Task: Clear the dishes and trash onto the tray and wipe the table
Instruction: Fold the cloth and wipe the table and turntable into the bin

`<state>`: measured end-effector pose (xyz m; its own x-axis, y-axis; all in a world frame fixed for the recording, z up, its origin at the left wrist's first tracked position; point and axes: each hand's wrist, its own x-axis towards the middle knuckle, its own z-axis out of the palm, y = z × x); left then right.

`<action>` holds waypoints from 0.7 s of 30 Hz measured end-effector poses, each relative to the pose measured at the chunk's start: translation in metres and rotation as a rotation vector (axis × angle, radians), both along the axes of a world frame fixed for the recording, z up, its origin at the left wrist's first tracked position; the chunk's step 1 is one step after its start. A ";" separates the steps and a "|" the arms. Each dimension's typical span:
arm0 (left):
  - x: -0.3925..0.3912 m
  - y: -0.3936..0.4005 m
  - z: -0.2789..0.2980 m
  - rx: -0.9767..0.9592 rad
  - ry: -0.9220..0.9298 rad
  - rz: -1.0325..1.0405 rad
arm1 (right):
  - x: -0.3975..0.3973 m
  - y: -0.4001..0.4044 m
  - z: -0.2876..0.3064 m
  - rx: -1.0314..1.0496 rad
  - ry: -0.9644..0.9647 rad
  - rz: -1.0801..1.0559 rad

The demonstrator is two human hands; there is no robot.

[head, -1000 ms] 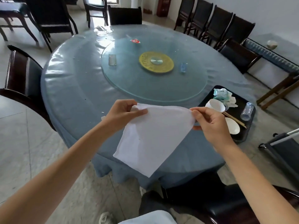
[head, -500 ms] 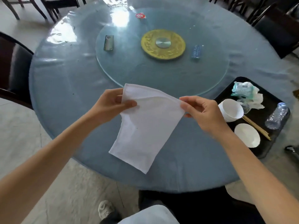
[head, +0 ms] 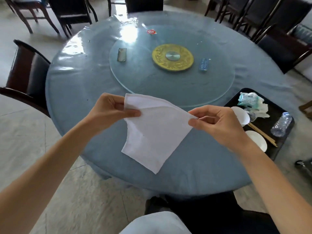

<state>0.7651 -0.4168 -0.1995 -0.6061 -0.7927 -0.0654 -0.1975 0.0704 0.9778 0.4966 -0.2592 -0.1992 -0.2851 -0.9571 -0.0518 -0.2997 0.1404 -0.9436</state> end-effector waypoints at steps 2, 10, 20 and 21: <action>0.023 0.015 0.011 -0.028 0.018 -0.015 | 0.019 0.019 0.014 -0.035 -0.049 0.005; 0.085 0.067 0.052 -0.184 0.188 0.030 | 0.076 0.077 0.045 -0.199 -0.265 0.077; 0.068 0.046 -0.024 -0.089 0.070 -0.007 | 0.064 0.047 -0.027 0.038 -0.272 -0.114; 0.059 0.035 -0.043 -0.086 0.013 -0.013 | 0.057 0.040 -0.042 0.077 -0.251 -0.150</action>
